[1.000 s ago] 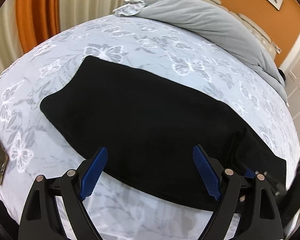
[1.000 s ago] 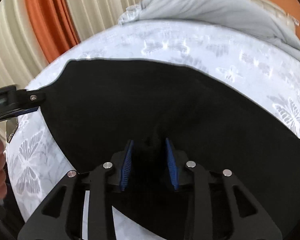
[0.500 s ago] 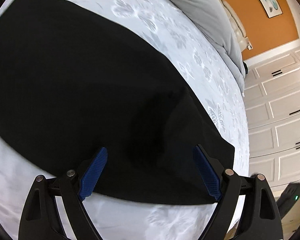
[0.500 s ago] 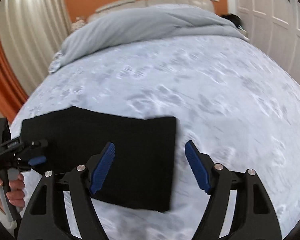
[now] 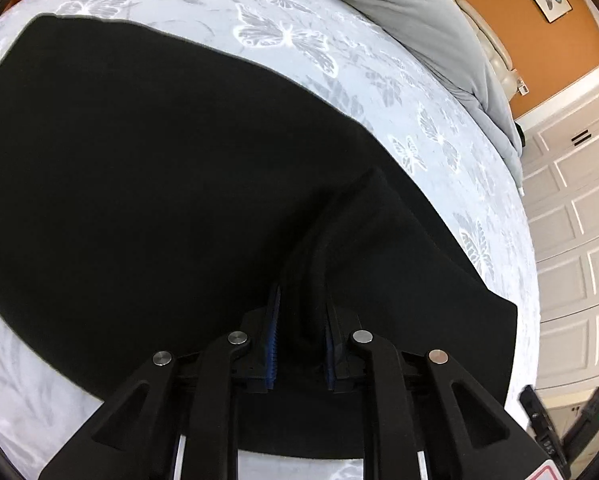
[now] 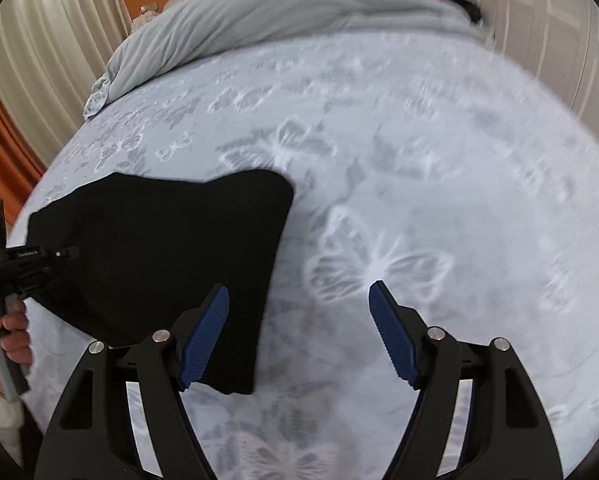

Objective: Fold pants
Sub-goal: 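Grasp the end of the folded black pants with the left gripper and lift it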

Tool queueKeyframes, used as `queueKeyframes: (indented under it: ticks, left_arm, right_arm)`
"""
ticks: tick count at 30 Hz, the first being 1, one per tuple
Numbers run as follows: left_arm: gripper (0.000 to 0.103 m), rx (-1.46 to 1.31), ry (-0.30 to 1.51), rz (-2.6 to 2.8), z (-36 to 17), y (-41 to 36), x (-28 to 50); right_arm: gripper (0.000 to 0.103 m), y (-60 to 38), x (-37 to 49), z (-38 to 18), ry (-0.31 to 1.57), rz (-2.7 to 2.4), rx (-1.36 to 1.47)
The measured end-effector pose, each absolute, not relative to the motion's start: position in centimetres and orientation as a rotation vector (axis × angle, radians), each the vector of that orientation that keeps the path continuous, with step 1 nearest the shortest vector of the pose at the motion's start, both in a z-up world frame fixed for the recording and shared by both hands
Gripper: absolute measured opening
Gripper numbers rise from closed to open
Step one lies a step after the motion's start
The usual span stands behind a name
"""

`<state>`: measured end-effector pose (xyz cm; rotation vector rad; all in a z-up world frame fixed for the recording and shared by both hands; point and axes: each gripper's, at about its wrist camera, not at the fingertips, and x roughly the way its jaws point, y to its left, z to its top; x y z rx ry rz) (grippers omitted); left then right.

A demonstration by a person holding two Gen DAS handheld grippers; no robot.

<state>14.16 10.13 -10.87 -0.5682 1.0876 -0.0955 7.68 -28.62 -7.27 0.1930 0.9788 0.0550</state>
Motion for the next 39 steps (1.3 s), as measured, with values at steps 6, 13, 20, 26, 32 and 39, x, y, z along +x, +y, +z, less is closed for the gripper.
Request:
queueKeyframes:
  ticks: [6, 13, 20, 26, 32, 39]
  left_arm:
    - [0.044, -0.578, 1.009, -0.082, -8.3, 11.3, 12.6]
    - [0.067, -0.708, 0.852, 0.178, -6.0, 22.4, 10.2]
    - [0.071, -0.982, 0.903, 0.43, -10.4, 35.4, 8.8]
    - [0.079, -1.005, 0.857, 0.357, -12.0, 36.1, 9.4]
    - [0.015, -1.02, 0.815, 0.339, -11.6, 35.1, 11.6]
    - [0.014, -0.862, 0.768, 0.199, -4.6, 30.7, 8.8]
  right_arm:
    - [0.071, -27.5, 8.8, -9.7, 1.061, 0.166, 0.344]
    - [0.059, -24.6, 9.3, -11.4, 1.071, 0.209, 0.346]
    - [0.059, -24.3, 9.2, -11.5, 1.042, 0.186, 0.383]
    - [0.052, -23.6, 9.3, -11.6, 1.02, 0.174, 0.351]
    - [0.017, -24.5, 8.6, -8.7, 0.958, 0.218, 0.404]
    - [0.017, -30.1, 3.1, -4.6, 0.927, 0.21, 0.45]
